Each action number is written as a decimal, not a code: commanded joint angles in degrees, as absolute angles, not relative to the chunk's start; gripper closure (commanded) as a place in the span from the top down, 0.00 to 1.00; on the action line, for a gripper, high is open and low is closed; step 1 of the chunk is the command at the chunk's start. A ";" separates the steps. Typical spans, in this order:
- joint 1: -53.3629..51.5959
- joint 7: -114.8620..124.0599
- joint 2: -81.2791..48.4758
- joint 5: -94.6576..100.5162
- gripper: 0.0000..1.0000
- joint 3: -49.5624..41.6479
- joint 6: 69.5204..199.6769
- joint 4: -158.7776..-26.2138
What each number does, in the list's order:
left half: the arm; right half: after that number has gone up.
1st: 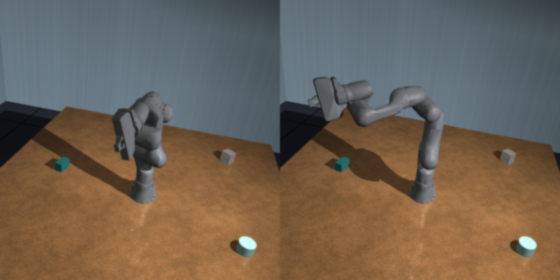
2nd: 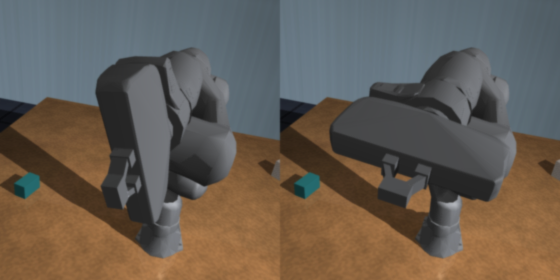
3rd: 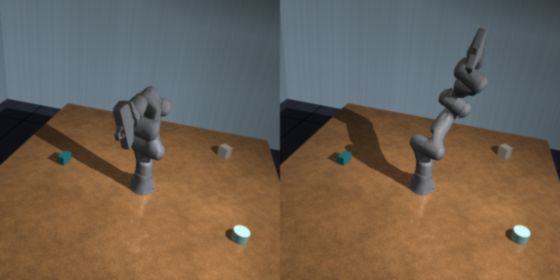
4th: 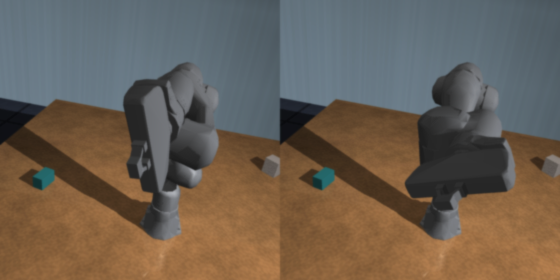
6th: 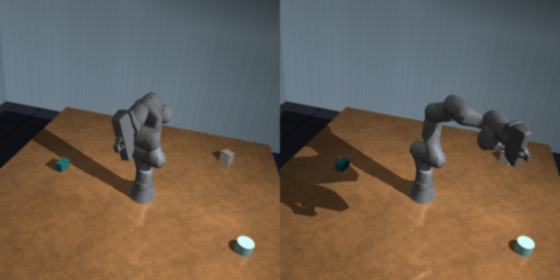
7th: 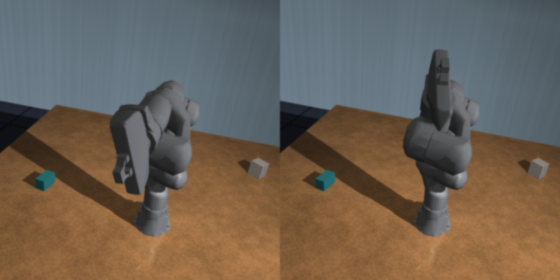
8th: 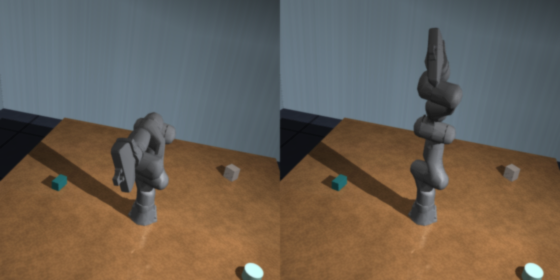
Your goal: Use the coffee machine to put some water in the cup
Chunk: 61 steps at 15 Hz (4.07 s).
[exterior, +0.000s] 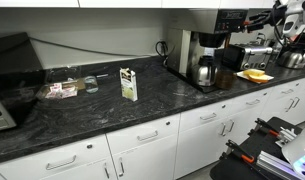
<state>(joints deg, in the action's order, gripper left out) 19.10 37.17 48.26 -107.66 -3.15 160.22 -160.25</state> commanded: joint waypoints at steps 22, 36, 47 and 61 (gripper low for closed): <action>1.71 15.35 64.38 -136.98 1.00 -9.25 192.47 -160.11; 1.71 15.42 64.28 -137.00 1.00 -9.09 192.47 -160.11; 4.72 15.85 58.89 -133.20 1.00 -8.54 188.38 -159.67; 10.87 17.79 49.67 -134.12 0.58 -4.39 179.73 -157.67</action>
